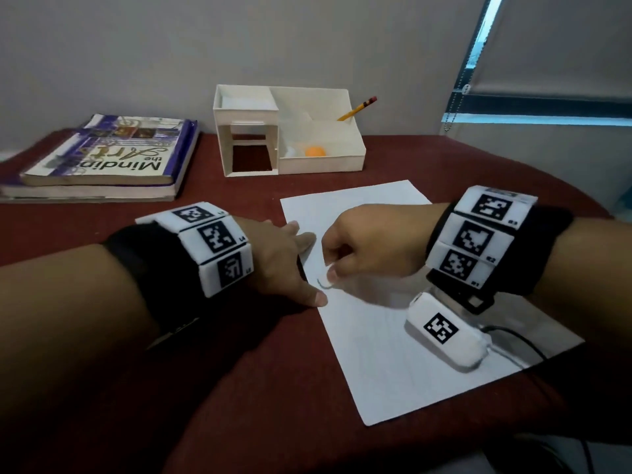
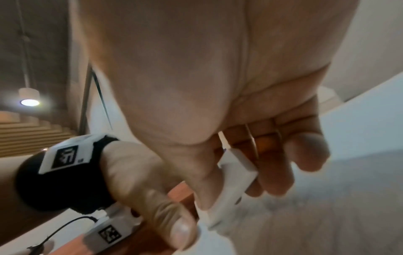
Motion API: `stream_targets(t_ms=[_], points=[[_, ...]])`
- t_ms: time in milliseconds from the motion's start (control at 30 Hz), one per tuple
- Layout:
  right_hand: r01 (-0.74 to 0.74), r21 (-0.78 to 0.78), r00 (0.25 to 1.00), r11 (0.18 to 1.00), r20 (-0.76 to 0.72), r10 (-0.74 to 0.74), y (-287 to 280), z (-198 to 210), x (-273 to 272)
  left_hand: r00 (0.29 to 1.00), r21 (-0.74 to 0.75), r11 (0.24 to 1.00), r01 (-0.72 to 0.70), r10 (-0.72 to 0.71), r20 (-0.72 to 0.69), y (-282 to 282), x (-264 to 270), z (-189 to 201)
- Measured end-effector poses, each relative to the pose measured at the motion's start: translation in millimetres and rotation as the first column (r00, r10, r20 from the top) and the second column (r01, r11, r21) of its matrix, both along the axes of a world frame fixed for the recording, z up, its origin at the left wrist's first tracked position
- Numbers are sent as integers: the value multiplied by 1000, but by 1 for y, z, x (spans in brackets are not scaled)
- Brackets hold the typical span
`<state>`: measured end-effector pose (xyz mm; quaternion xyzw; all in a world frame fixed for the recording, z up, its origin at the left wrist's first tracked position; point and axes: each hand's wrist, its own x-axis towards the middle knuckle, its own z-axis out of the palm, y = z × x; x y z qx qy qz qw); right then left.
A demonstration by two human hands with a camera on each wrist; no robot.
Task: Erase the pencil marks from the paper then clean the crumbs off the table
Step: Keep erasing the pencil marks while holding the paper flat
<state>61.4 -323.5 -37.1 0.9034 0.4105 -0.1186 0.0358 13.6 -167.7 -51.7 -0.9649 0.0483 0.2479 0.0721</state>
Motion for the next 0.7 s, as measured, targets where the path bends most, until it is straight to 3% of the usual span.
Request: stream_targets(t_ms=[133,267,433,567,700], points=[[85,-5,978,996,190,-82,1,3,25,999,-20,999,-29,29,-16,3,0,-3],[0,5,999,1000,-41,1,5,0,16,999,-14,999,-31,30,-30,4,1,-3],[17,55,987,998,156,-25,11,-1,27,999,-10,999,-37,37,-33,4,0,-3],[-24,-34,999,999,-50,22,11,4,21,999,-11,999,-35,35,-38,5,1,-4],[-3,23,986,1000,167,-1,14,0,27,999,-22,999,-31,30,-32,4,0,-2]])
